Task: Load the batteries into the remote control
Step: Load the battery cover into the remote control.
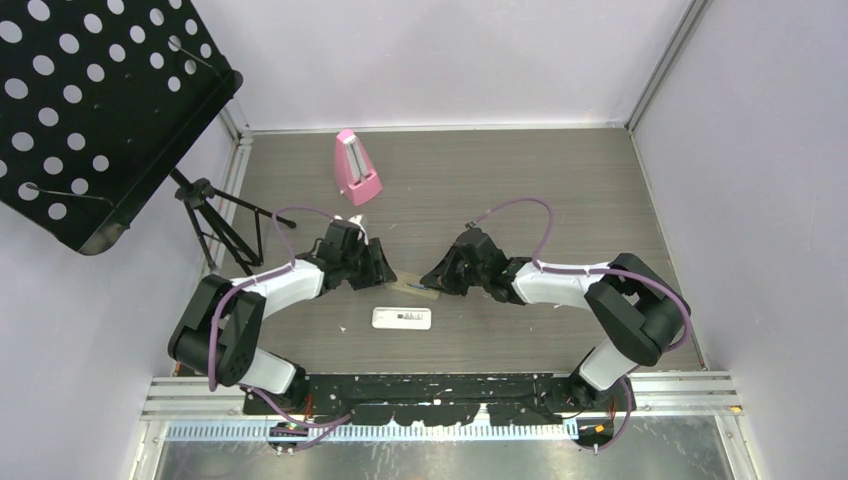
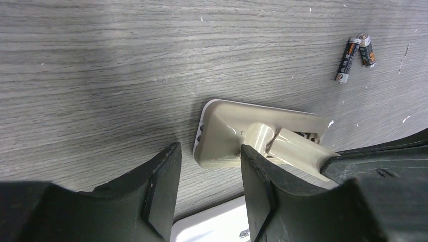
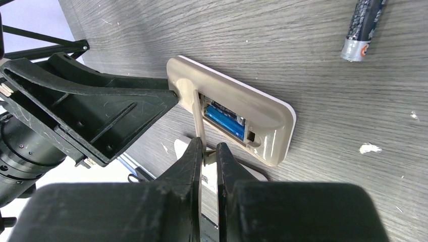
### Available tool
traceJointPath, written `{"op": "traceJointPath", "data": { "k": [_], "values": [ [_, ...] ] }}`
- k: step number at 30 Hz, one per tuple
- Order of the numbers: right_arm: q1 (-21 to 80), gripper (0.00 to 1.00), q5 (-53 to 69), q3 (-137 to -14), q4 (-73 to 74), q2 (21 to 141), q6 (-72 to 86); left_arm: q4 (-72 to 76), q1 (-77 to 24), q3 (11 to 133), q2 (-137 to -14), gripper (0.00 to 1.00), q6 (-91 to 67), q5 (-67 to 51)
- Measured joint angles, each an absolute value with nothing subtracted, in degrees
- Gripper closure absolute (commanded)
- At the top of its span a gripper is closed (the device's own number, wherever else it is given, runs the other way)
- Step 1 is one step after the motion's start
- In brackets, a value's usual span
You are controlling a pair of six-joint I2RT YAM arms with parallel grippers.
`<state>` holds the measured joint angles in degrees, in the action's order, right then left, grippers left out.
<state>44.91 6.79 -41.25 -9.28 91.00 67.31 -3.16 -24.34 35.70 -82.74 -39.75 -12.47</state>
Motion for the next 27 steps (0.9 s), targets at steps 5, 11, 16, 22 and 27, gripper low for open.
{"op": "traceJointPath", "data": {
  "k": [5, 11, 16, 22, 27],
  "values": [
    [44.9, 0.99, 7.0, -41.3, -9.1, 91.0, 66.8, -3.0, -24.4, 35.9, -82.9, 0.52, -39.6, -12.7],
    [44.8, 0.99, 6.9, -41.3, -8.2, 90.3, 65.9, -3.0, -24.3, 35.9, -83.1, 0.54, -39.1, -12.9],
    [44.1, 0.99, 7.2, -41.2, -7.5, 90.3, 65.3, -2.9, -24.3, 36.1, -83.4, 0.54, -38.5, -13.1],
    [43.6, 0.99, 8.7, -41.3, -7.6, 90.3, 64.8, -2.8, -24.4, 36.2, -83.6, 0.54, -38.4, -13.4],
    [43.4, 0.99, 10.5, -41.3, -8.5, 91.3, 64.9, -2.8, -24.3, 36.3, -83.7, 0.55, -38.3, -14.2]
  ]
}}
